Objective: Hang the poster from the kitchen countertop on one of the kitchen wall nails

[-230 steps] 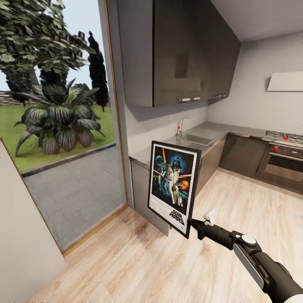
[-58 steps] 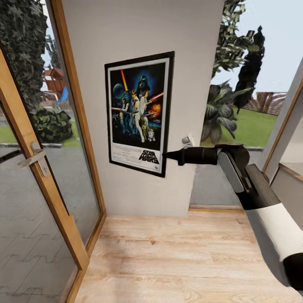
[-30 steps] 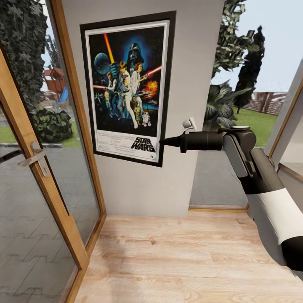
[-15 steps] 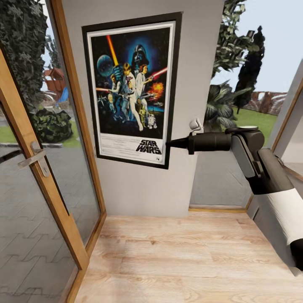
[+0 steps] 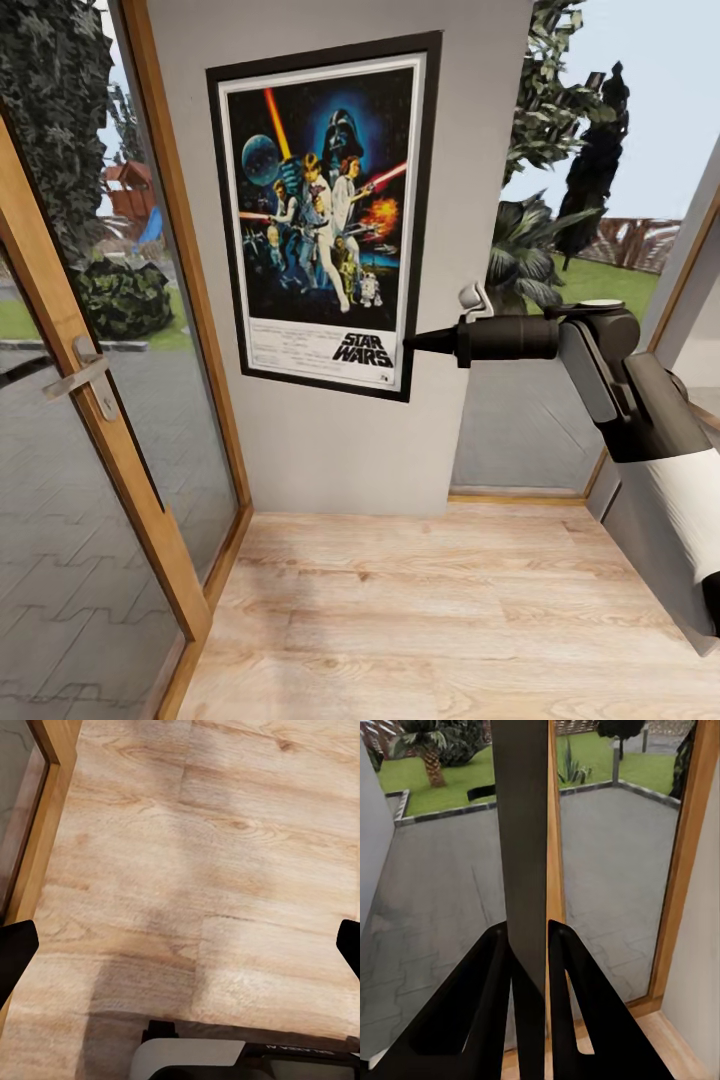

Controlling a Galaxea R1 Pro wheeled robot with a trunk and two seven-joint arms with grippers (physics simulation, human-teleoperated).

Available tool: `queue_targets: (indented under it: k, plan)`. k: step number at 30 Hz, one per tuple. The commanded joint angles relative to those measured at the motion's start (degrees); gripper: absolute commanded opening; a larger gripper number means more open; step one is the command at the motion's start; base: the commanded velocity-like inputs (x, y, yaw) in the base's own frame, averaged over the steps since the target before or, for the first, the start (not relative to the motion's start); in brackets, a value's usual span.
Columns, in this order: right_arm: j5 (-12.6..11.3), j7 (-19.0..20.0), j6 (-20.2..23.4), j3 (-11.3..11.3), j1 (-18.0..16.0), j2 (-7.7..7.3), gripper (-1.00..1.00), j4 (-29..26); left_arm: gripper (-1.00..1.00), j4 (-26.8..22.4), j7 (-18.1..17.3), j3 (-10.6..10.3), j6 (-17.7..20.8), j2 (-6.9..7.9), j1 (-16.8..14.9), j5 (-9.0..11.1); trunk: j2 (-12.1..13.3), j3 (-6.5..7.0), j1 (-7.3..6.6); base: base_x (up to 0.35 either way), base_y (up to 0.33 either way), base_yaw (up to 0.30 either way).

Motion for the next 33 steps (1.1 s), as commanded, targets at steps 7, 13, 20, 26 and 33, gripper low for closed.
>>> queue_targets:
  k: [7, 13, 20, 26, 33]
  plan:
    - [-0.29, 0.26, 0.06, 0.07, -0.05, -0.08, -1.00, 0.00, 1.00, -0.03, -0.37, 0.12, 0.02, 0.00, -0.01, 0.33, -0.12, -0.12, 0.04, 0.000, 0.000, 0.000]
    - [-0.22, 1.56, 0.04, 0.05, -0.08, -0.07, -1.00, 0.00, 1.00, -0.06, -0.37, 0.12, 0.02, 0.00, -0.01, 0.33, -0.12, -0.12, 0.04, 0.000, 0.000, 0.000]
    - [-0.23, 1.98, 0.04, 0.05, -0.08, -0.02, -1.00, 0.00, 1.00, -0.06, -0.37, 0.12, 0.02, 0.01, -0.01, 0.33, -0.12, -0.12, 0.04, 0.000, 0.000, 0.000]
    - [-0.26, 2.05, 0.04, 0.00, -0.10, 0.00, -1.00, 0.00, 1.00, -0.06, -0.37, 0.12, 0.02, 0.02, -0.01, 0.33, -0.12, -0.12, 0.04, 0.000, 0.000, 0.000]
    - [-0.27, 2.07, 0.04, -0.01, -0.10, 0.06, -1.00, 0.00, 1.00, -0.12, -0.37, 0.12, 0.02, 0.07, -0.01, 0.33, -0.12, -0.12, 0.04, 0.064, 0.000, 0.000]
